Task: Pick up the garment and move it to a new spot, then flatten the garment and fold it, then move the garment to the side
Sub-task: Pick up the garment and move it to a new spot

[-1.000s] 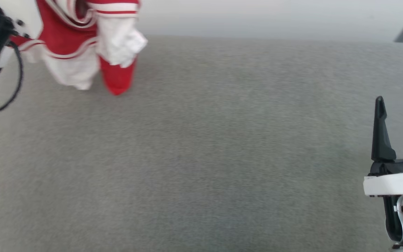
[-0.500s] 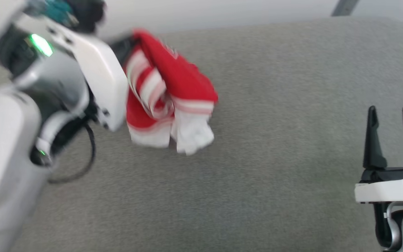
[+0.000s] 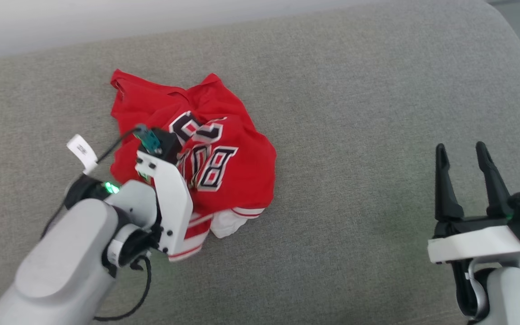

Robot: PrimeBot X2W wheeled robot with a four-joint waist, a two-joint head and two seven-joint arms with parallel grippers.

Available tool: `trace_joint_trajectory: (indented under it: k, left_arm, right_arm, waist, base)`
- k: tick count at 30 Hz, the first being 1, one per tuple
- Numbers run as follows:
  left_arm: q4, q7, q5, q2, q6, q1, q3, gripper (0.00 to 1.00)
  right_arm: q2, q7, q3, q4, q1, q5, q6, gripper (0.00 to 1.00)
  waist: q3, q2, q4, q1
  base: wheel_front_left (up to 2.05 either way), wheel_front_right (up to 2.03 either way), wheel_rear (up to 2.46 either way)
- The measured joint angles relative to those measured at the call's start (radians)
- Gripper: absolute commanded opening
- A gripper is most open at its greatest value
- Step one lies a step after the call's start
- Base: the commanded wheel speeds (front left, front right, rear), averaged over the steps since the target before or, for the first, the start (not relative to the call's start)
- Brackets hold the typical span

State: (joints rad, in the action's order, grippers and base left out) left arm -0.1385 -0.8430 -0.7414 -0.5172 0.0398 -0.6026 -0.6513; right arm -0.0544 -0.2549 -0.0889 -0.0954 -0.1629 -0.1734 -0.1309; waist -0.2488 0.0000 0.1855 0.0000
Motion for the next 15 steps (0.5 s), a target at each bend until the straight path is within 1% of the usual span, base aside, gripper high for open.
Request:
trace_joint_trajectory:
  k: [5, 9, 10, 11, 15]
  left_arm:
    - [-0.146, 0.032, -0.002, 0.044, -0.045, -0.004, -0.03, 0.0]
    - [-0.219, 0.077, 0.001, 0.067, -0.079, -0.035, -0.033, 0.0]
    - [-0.233, 0.09, 0.001, 0.072, -0.086, -0.042, -0.031, 0.53]
    - [-0.243, 0.106, 0.0, 0.078, -0.093, -0.047, -0.028, 1.0]
    - [-0.255, 0.179, -0.006, 0.086, -0.101, -0.052, -0.005, 1.0]
  right_arm:
    - [0.001, -0.002, 0.032, -0.027, -0.031, -0.005, 0.0, 1.0]
    - [0.002, -0.005, 0.047, -0.045, -0.046, -0.011, 0.0, 1.0]
    - [0.002, -0.005, 0.048, -0.049, -0.049, -0.011, 0.0, 1.0]
    - [0.001, -0.006, 0.048, -0.052, -0.05, -0.011, 0.0, 1.0]
    - [-0.007, -0.006, 0.05, -0.066, -0.048, -0.012, 0.0, 1.0]
  waist:
    - [-0.014, 0.0, 0.01, 0.0001]
    - [-0.016, 0.0, 0.009, 0.0]
    - [-0.014, 0.0, 0.007, 0.0]
    - [-0.01, 0.0, 0.004, 0.0]
    - [0.013, 0.0, -0.01, 0.0001]
  base:
    - [0.0, 0.0, 0.0]
    - [0.0, 0.0, 0.0]
    - [0.0, 0.0, 0.0]
    - [0.0, 0.0, 0.0]
    - [0.0, 0.0, 0.0]
